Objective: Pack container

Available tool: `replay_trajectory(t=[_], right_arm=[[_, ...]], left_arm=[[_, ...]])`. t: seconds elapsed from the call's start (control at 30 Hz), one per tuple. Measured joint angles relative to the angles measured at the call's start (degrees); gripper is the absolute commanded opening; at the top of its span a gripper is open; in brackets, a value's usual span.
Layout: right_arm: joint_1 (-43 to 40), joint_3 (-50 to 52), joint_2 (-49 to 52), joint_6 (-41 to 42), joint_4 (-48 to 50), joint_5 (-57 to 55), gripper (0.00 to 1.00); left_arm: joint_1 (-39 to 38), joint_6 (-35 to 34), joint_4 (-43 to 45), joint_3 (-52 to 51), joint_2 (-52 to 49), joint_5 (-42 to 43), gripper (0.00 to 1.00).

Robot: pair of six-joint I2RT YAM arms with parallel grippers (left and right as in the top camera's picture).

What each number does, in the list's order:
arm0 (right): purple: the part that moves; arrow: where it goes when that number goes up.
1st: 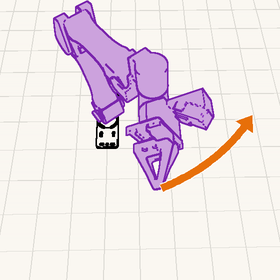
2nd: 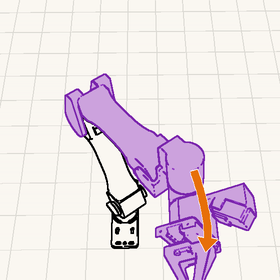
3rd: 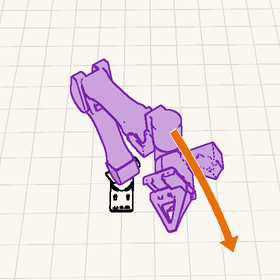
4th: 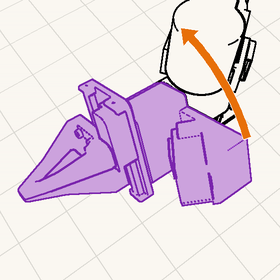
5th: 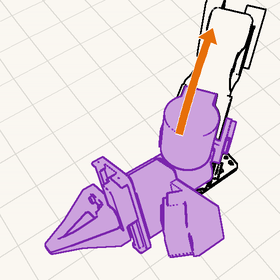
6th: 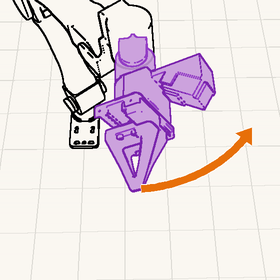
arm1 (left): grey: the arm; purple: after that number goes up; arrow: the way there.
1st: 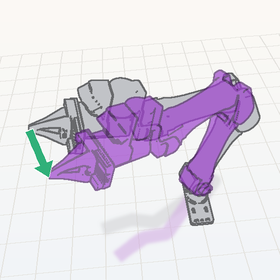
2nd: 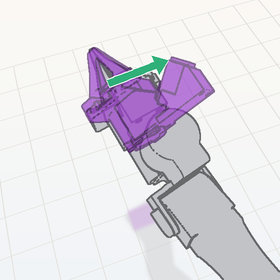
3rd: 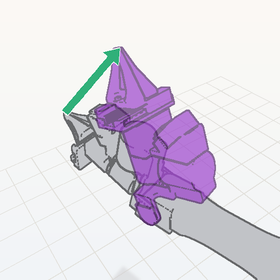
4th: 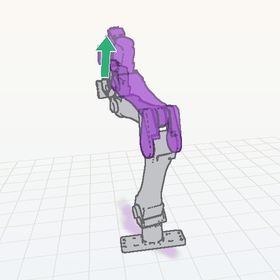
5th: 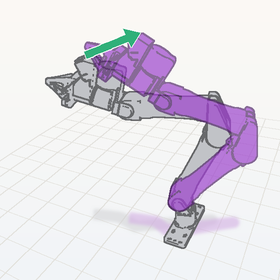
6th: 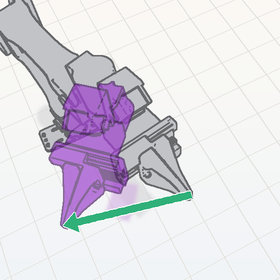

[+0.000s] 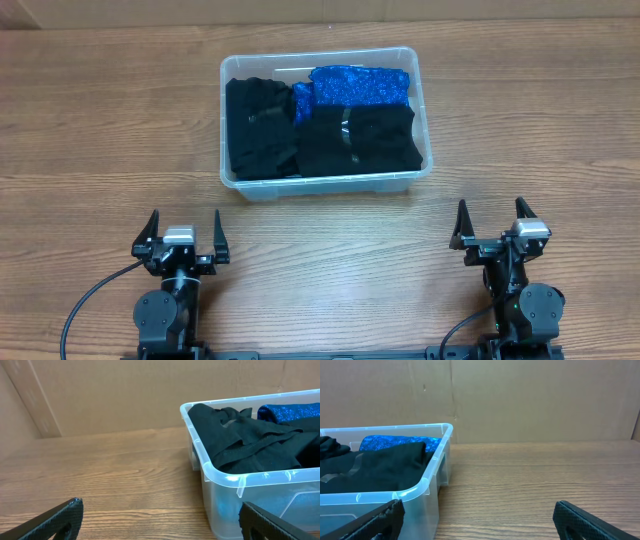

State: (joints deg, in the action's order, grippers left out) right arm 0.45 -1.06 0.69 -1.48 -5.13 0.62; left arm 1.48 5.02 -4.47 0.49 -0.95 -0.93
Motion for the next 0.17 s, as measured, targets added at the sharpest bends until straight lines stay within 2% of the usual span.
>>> replay_trajectory(t=[0.17], right_arm=[[0.00,0.00,0.00,0.00,0.00,0.00,1.00]], left_arm=[[0.00,0.00,0.00,0.00,0.00,0.00,1.00]])
